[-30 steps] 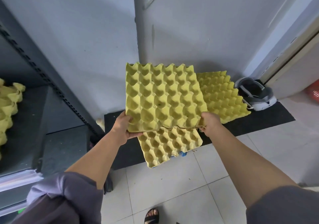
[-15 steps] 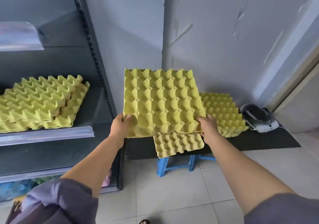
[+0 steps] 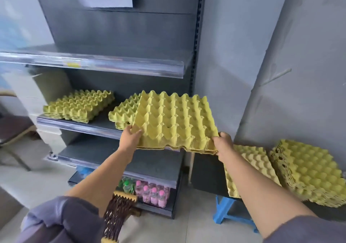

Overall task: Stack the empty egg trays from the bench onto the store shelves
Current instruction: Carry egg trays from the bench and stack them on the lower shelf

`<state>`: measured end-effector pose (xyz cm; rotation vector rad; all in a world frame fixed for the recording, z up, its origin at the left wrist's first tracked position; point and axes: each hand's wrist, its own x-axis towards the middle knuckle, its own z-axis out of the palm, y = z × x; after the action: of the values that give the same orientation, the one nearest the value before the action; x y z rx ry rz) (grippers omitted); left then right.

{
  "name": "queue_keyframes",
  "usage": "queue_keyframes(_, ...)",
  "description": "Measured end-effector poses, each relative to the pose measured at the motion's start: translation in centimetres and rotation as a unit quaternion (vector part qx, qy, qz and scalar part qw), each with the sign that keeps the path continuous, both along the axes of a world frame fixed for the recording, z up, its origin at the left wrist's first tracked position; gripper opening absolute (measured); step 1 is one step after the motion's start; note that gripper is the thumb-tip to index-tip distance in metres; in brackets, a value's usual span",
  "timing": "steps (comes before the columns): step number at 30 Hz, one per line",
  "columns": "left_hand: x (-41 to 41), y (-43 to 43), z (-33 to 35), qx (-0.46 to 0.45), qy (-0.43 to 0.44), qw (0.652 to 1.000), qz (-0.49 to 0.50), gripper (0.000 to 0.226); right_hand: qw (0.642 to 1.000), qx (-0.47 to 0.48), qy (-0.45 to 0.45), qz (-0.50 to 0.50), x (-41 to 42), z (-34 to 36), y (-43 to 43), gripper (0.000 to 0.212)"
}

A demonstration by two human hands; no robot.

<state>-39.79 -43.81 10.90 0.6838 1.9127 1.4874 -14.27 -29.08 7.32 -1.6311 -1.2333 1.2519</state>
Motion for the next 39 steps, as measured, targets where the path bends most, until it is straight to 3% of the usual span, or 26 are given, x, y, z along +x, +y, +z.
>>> queue_keyframes(4, -7.8, -3.5, 1.1, 0.059, -0.013, 0.997, 0.041, 0.046, 0.999, 0.006, 0.037, 0.015, -10.2, 2.0, -3.1, 0.023)
queue_keyframes(7, -14.0, -5.5, 1.6, 0.057, 0.008, 0.997, 0.048, 0.077, 0.998, 0.000, 0.054, 0.026, -17.3, 2.1, -4.4, 0.036)
queue_keyframes(9, -17.1, -6.7, 1.7, 0.035, 0.035, 0.997, 0.052, 0.090, 0.997, -0.004, 0.064, 0.030, -21.0, 1.6, -4.8, 0.033)
queue_keyframes(13, -23.3, -7.7, 0.9, 0.014, 0.054, 0.996, 0.065, 0.085, 0.996, -0.017, 0.075, 0.038, -27.4, 2.1, -5.7, 0.017)
queue_keyframes(17, -30.4, -6.2, -1.9, -0.014, 0.047, 0.994, 0.099, 0.101, 0.995, -0.028, 0.058, 0.071, -32.7, 3.2, -4.7, 0.045)
queue_keyframes(20, -33.7, -5.1, -1.9, -0.014, 0.035, 0.993, 0.114, 0.085, 0.991, -0.035, 0.077, 0.101, -36.7, 3.3, -3.1, 0.049)
queue_keyframes(25, -38.2, -3.0, -0.1, 0.015, -0.001, 0.990, 0.142, 0.062, 0.981, -0.079, 0.106, 0.143, -42.9, 3.3, -0.2, 0.024)
queue_keyframes(31, -43.6, -0.4, -0.8, -0.039, 0.061, 0.986, 0.153, 0.067, 0.982, -0.084, 0.101, 0.137, -48.5, 3.0, 2.1, 0.026)
queue_keyframes(34, -46.4, 1.5, -0.8, -0.052, 0.082, 0.984, 0.149, 0.065, 0.984, -0.076, 0.097, 0.126, -51.8, 2.7, 3.4, 0.036)
queue_keyframes(39, -52.3, 4.0, -1.8, -0.072, 0.084, 0.987, 0.114, 0.051, 0.993, -0.032, 0.053, 0.098, -57.6, 1.4, 3.7, 0.024)
